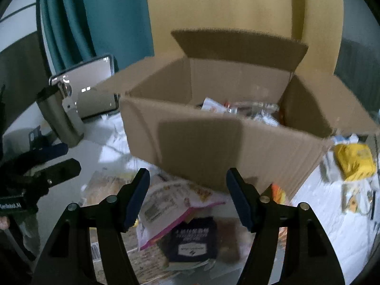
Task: Organize snacks
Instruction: 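Grasp the clear bread packet with the left tool while the right tool grasps the pink-white bag, then place both held packets into the cardboard box and open both tools, then move both tools back over the remaining snacks on the mat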
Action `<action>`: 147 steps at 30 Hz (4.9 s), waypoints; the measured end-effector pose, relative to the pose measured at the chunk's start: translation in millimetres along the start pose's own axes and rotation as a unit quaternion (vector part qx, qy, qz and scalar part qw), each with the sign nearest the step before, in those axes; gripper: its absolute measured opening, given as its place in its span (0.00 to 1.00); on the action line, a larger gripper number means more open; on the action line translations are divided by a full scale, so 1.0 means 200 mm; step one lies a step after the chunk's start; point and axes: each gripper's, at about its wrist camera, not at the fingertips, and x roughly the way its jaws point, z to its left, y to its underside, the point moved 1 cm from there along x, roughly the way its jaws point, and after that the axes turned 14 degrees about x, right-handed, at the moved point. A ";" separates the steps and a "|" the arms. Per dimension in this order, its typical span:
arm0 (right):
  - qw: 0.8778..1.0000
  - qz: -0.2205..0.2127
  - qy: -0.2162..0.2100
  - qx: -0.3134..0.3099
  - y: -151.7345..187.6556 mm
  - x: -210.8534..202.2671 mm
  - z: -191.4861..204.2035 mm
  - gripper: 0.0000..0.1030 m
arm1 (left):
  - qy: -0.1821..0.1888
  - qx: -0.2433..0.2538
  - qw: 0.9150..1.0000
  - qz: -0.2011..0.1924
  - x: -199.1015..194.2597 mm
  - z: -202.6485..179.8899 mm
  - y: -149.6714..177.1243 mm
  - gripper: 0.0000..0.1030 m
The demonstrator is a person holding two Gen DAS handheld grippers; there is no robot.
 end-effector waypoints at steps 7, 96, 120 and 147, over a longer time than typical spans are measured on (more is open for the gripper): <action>0.997 0.055 -0.010 0.051 0.09 0.12 -0.02 0.68 | 0.018 -0.007 0.999 0.031 0.08 -0.02 0.10 0.83; 0.994 -0.087 -0.067 0.000 -0.61 -0.16 -0.29 0.15 | -0.003 0.096 0.994 -0.054 0.34 -0.18 -0.79 0.53; 0.995 -0.088 -0.024 0.029 -0.59 -0.08 -0.37 0.47 | 0.008 0.089 0.995 -0.044 0.27 -0.23 -0.74 0.82; 0.996 -0.058 0.006 0.074 0.12 -0.56 -0.38 0.67 | 0.070 0.104 0.992 0.025 -0.14 -0.57 -0.10 0.84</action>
